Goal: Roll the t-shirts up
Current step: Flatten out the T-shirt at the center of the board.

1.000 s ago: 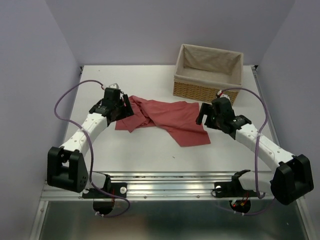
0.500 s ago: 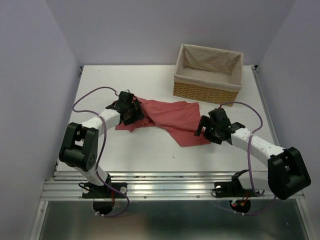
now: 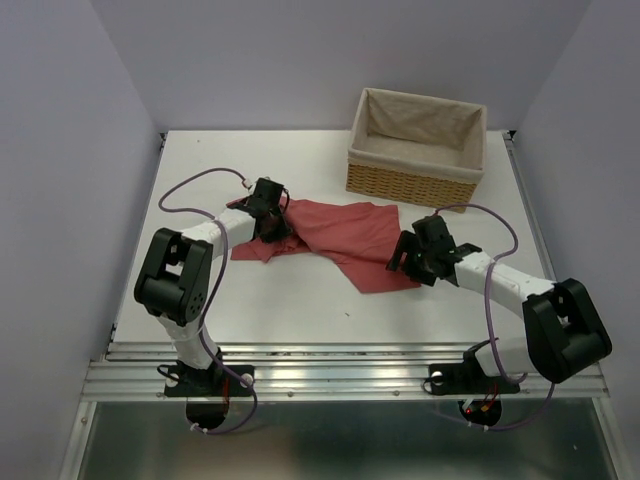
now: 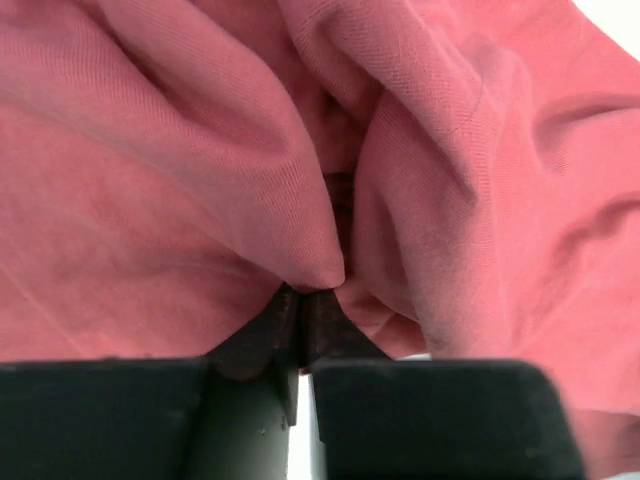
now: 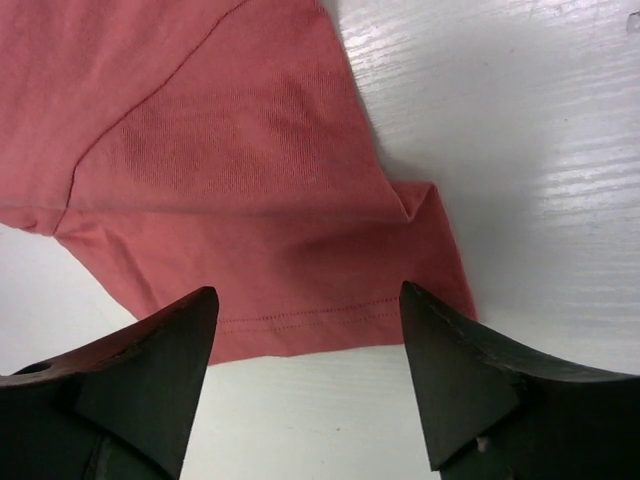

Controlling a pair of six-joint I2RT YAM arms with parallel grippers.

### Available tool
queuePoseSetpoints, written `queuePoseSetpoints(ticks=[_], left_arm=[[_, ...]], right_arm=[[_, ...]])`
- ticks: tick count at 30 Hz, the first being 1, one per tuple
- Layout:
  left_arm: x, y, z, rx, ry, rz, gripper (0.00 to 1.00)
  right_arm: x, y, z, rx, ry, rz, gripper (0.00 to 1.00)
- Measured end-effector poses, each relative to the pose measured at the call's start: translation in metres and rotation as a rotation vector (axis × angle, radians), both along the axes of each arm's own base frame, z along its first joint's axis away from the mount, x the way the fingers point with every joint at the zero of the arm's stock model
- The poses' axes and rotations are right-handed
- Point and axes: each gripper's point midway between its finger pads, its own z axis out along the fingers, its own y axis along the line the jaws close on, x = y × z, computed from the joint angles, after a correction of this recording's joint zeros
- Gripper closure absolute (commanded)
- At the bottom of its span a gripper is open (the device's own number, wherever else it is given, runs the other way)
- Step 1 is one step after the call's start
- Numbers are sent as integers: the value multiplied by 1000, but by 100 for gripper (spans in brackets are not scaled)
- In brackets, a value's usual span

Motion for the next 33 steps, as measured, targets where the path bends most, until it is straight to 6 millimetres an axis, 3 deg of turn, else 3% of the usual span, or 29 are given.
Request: queuePoseSetpoints(ticks=[1,4,7,9,11,14,17,20,23,26,28,29,33], left_arm=[[0,1,1,4,0,3,100],[-2,4,2,18,2,6,100],[-5,7,9,26,-4,3,100],[-7,9,18,29,-14,0,100],[-9,11,34,28,-39,-2,100],[-9,15,59,31,-84,-2,100],[-4,23,104,25,-171,10,100],[2,34,148,18,-260,27,100],[9,58,200,23,-365,75,100],[18,82,242,29,-447,118,100],[27,108,275,31,-512,167,100],[29,118,288,31,-538,185,100],[38,149,338,31,-638,232,100]], right_arm=[[1,0,-1,2,-2,-2,29],[4,2,-9,1,6,-4,46],[9,4,-13,3,-4,0,68],[13,6,-16,7,-11,3,90],[15,7,-19,6,-12,6,99],[17,9,-19,10,-15,12,99],[17,9,-17,8,-21,17,99],[19,9,0,22,-67,24,99],[23,9,32,44,-149,30,99],[37,9,82,50,-265,28,99],[54,6,134,47,-380,16,99],[59,4,152,42,-419,10,99],[78,-16,249,7,-641,-57,99]])
